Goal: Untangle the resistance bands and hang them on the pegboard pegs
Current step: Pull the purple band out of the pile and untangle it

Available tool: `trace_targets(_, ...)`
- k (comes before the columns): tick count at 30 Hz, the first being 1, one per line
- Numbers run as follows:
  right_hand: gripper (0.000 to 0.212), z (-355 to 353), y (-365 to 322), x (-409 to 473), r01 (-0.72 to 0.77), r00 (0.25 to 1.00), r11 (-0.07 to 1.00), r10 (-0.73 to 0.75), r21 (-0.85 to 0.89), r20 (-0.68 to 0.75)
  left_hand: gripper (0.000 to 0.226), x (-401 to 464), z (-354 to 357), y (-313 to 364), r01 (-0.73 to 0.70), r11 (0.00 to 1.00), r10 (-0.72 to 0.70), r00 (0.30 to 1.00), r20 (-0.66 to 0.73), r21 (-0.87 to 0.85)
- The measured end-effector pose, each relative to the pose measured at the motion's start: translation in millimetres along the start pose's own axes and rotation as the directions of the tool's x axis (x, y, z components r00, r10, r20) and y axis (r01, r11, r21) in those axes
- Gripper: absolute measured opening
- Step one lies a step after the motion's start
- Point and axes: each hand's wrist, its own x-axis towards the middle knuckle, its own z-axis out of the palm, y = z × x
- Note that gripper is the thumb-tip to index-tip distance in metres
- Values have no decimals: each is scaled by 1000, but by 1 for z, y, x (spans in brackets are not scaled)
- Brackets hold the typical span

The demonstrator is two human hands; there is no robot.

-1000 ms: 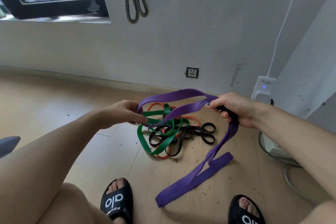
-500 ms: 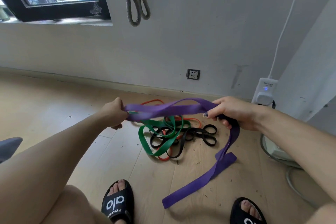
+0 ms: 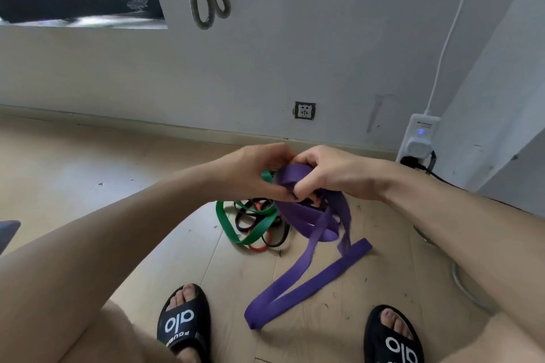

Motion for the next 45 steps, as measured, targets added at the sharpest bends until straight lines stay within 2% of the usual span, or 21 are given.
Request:
trace_targets(3,22,-5,3,0,14,999,999,-16,-45,-49,24,0,-5,-3,-1,1000,2,997,-71,12)
trace_targets(7,26,-13,17,4,-10,982,954,-46,-298,-180,18,-1,-15,-2,8,992,11,989,-146,125)
trace_targets(12,25,-35,46,4,-69,930,906,-93,-418,-356,11,-10,-38,-22,130,991,-125,935,-332,-9)
trace_targets(14,23,-39,48,6,-80,889,891,-139,-446,-436,12,-14,-39,-35,225,971,-195,941,-275,85)
trace_targets(16,26,-36,40,10,-61,850,889,-192,-454,-491,23,-15,-30,-47,293,915,-280,956,-87,279)
trace_targets(17,29,-32,33,12,-27,837,895,-224,-446,-499,25,-15,-23,-49,294,897,-307,952,-12,330)
trace_targets(19,34,-21,16,17,75,817,902,-300,-425,-492,34,-14,-10,-40,235,948,-249,968,41,213)
trace_targets(21,38,-10,1,20,164,798,888,-376,-430,-471,56,-9,-2,-23,125,992,-125,992,-5,18)
trace_targets(24,39,-1,-10,17,211,779,888,-405,-408,-478,56,-2,4,-1,-12,995,5,998,-70,-103)
trace_targets(29,41,-8,-10,10,235,760,908,-395,-348,-517,60,-5,2,-5,-24,987,-1,988,-157,-157)
trace_targets(34,43,-9,-8,7,257,774,910,-395,-325,-495,47,0,6,0,-77,982,34,971,-237,-175)
trace_targets(38,46,-11,-2,7,241,790,913,-381,-329,-480,26,2,4,6,-51,991,21,974,-224,-124)
trace_targets(42,41,-18,14,7,165,847,930,-304,-329,-436,13,-4,-12,11,13,1000,-9,964,-264,12)
trace_targets(45,35,-25,27,8,90,896,935,-227,-343,-383,11,-10,-21,10,60,998,-62,961,-268,-15)
